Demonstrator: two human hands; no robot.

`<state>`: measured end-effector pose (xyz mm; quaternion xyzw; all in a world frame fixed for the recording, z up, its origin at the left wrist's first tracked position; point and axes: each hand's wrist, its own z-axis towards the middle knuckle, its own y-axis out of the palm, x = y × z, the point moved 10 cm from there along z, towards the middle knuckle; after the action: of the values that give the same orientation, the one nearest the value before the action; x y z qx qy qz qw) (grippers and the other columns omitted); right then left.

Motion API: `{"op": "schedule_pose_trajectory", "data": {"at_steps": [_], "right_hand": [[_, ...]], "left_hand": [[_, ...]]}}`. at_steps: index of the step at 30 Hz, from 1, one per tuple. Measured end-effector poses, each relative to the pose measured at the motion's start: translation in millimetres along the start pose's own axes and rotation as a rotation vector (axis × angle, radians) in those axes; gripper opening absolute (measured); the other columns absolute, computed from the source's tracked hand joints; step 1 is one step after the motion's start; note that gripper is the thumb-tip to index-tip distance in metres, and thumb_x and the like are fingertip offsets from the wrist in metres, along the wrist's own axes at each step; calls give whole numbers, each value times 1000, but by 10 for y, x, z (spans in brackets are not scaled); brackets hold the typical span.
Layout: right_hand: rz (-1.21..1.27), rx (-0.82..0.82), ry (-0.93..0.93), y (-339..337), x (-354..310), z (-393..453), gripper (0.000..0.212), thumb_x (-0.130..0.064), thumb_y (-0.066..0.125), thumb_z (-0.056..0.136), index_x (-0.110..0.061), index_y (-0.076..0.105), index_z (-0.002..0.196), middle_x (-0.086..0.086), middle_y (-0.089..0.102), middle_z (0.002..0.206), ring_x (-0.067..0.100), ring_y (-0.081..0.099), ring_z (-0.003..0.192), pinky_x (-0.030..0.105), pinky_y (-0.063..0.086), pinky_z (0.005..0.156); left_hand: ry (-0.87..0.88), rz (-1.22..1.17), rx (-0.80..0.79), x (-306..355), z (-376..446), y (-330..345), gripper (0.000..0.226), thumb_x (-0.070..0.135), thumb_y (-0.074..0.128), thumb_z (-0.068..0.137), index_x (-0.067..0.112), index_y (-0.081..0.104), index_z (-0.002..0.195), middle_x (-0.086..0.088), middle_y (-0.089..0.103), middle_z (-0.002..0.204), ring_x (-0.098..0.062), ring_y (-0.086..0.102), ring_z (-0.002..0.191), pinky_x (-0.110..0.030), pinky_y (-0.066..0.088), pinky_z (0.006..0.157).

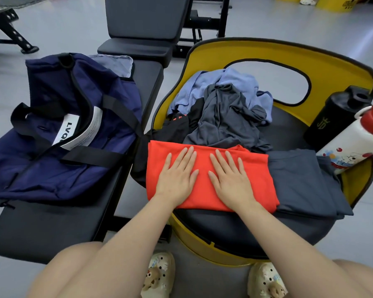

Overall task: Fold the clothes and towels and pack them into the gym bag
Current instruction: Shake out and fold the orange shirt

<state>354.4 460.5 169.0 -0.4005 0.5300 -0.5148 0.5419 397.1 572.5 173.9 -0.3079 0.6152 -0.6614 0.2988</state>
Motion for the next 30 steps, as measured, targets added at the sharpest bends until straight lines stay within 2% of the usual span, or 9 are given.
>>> {"op": "schedule_pose_trajectory", "data": {"at_steps": [2,7,9,14,17,19,21,25,30], "right_hand": [[-33,-20,46,22,162,-23,73,-54,-1,88,-24,17,152,-5,13,160,18,5,148,38,-8,116],[-83,-49,160,1,436,-105,75,-56,-8,86,-25,8,153,-7,2,161,13,-3,148,39,-7,117],[-77,-66,216,-7,562,-143,70,-55,-4,91,-25,3,153,-7,-3,160,14,-7,148,38,-6,118],[-28,-90,361,-65,749,-237,63,-50,12,101,-16,0,153,2,-4,161,17,-4,148,37,-3,120],[4,-4,334,-206,629,-224,63,-46,17,102,-11,4,153,5,0,161,18,-3,148,36,-3,120],[39,32,230,-271,399,-179,64,-48,11,100,-12,6,153,3,1,161,15,-3,148,33,-7,119],[61,18,100,-257,111,-162,74,-53,0,91,-14,9,153,0,3,161,14,-2,148,29,-12,116],[48,-56,31,-73,-118,-178,81,-59,-7,83,-22,8,153,-5,1,161,16,-7,148,37,-11,117],[-9,-127,123,123,-36,-198,83,-63,-15,77,-29,-3,152,-9,-8,160,19,-13,147,45,-13,115]], "left_hand": [[-27,10,14,-73,17,10,69,47,-2,90,19,16,151,6,11,159,-10,6,147,-38,-2,117],[-113,-53,72,-262,-35,-5,68,48,-1,90,21,13,151,8,9,159,-9,4,146,-34,-3,116],[-199,-101,83,-405,-71,-31,67,48,-1,91,22,9,152,9,4,159,-9,1,147,-34,-2,117],[-357,-144,63,-698,-229,-83,54,34,18,103,16,3,152,3,-2,160,-12,-2,147,-37,3,118],[-450,-298,172,-800,-378,-280,53,27,33,102,13,17,151,-4,15,158,-21,16,145,-39,17,116],[-545,-443,310,-901,-525,-427,49,21,49,97,9,35,142,-10,36,145,-28,38,131,-40,34,105],[-682,-547,358,-1034,-682,-446,44,21,58,92,6,43,131,-13,43,131,-31,47,118,-42,41,94],[-891,-743,132,-1166,-856,-119,53,32,63,89,-2,41,124,-19,45,128,-35,48,117,-39,39,93],[-897,-1033,-151,-1064,-865,240,53,42,58,91,-2,54,120,-15,60,123,-31,57,113,-34,44,91]]}}
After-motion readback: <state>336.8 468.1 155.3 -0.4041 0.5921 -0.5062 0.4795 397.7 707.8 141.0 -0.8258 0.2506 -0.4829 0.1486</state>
